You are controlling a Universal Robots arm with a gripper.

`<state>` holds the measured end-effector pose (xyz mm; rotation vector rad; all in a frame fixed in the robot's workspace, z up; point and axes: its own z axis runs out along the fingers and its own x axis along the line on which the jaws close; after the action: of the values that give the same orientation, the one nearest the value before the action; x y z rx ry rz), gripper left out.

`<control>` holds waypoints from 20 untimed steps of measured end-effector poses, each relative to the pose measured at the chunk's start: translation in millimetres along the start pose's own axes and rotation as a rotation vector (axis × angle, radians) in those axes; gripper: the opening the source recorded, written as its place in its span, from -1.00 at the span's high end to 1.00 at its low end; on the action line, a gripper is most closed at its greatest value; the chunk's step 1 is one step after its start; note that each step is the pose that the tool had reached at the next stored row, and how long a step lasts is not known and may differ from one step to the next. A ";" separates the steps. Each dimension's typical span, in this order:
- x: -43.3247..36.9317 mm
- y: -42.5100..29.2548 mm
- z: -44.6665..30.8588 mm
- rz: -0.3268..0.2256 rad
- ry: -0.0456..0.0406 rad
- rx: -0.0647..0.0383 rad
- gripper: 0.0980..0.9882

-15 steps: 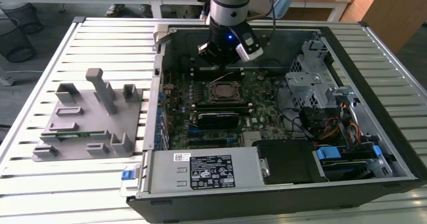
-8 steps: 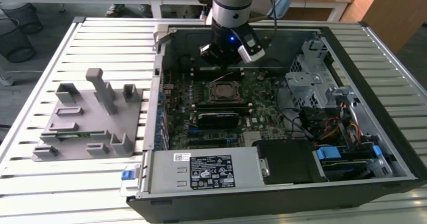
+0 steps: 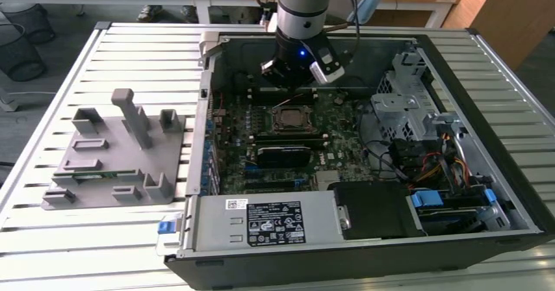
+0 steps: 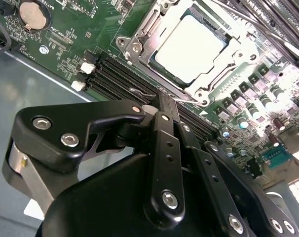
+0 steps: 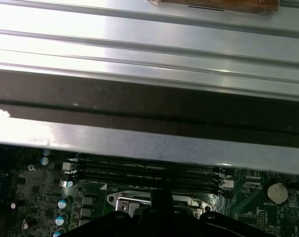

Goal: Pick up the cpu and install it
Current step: 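Install the first cpu locking lever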

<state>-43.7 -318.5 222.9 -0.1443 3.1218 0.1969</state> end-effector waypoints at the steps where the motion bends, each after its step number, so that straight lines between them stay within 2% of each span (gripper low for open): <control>1: -0.2 0.0 0.5 0.000 0.0000 0.000 0.98; 10: -2.4 0.4 5.1 -0.003 0.0006 0.001 0.98; 20: -9.3 -0.3 8.8 -0.004 0.0006 0.001 0.98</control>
<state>-34.4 -316.8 214.3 -0.1502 3.1219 0.1954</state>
